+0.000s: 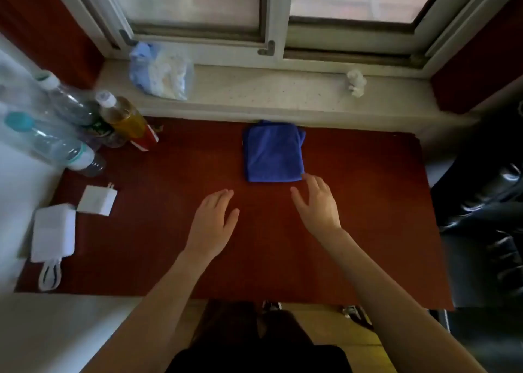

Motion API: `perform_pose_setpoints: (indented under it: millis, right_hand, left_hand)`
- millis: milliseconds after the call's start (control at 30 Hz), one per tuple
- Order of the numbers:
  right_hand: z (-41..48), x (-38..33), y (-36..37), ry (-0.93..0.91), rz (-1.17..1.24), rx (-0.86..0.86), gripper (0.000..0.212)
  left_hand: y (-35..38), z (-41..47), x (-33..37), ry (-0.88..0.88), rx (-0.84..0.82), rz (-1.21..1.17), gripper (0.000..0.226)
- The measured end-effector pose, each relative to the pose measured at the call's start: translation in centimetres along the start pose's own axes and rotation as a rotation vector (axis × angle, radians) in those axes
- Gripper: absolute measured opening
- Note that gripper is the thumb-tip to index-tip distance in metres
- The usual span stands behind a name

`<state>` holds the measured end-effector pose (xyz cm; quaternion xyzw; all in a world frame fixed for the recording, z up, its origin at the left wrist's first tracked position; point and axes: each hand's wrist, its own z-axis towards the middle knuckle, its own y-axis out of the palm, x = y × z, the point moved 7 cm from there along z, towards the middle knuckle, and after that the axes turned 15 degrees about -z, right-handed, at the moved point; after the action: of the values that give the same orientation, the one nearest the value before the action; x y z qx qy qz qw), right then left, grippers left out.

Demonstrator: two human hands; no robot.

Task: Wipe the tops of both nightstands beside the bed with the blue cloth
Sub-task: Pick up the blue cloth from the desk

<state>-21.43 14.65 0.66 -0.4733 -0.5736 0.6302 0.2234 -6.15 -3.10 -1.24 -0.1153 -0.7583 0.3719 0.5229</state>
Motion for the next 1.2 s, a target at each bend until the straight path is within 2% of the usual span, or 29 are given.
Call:
perform_pose_setpoints:
  millis: [100,300,433,500,733,800,867,1033,1100,1200]
  right_hand:
    - [4.0,0.2,0.8,0.095,-0.029,0.016,0.053]
    - [9.4,0.7,3.9,0.308,-0.164,-0.125,0.068]
    - [10.5,0.2,4.6,0.392,-0.206,-0.153,0.064]
    - [10.7,0.0,4.8,0.444,-0.126,-0.182,0.061]
    - [10.4,0.6,6.8,0.761,0.568,-0.382,0.043]
    - [10.4,-0.4,6.9,0.733,0.665,-0.354,0.030]
    - [10.3,-1.2,6.0,0.647,0.642,-0.252,0.016]
    - [8.5,-2.8,3.4,0.529,0.722,-0.150,0.010]
    - [7.3,-3.2,2.1,0.517,0.788,-0.118,0.007]
    - [4.4,-3.4,-0.5,0.504,0.846,-0.072,0.011]
  left_hand:
    - [-0.3,4.2,-1.6,0.008,-0.018,0.062,0.054]
    - [-0.3,10.3,-4.7,0.022,-0.041,0.200,0.057]
    - [-0.2,11.7,-5.9,0.026,-0.059,0.225,0.059]
    - [-0.1,11.7,-6.2,0.046,-0.069,0.248,0.059]
    - [0.0,11.5,-6.4,0.045,-0.092,0.247,0.060]
    - [-0.1,11.6,-6.3,0.038,-0.093,0.247,0.060]
    - [-0.3,11.5,-6.0,0.040,-0.098,0.242,0.060]
    - [-1.4,10.5,-5.0,-0.010,-0.113,0.112,0.052]
    - [-2.5,9.6,-3.9,-0.048,-0.071,-0.003,0.049]
    - [-4.3,7.1,-1.1,-0.009,0.004,-0.088,0.046]
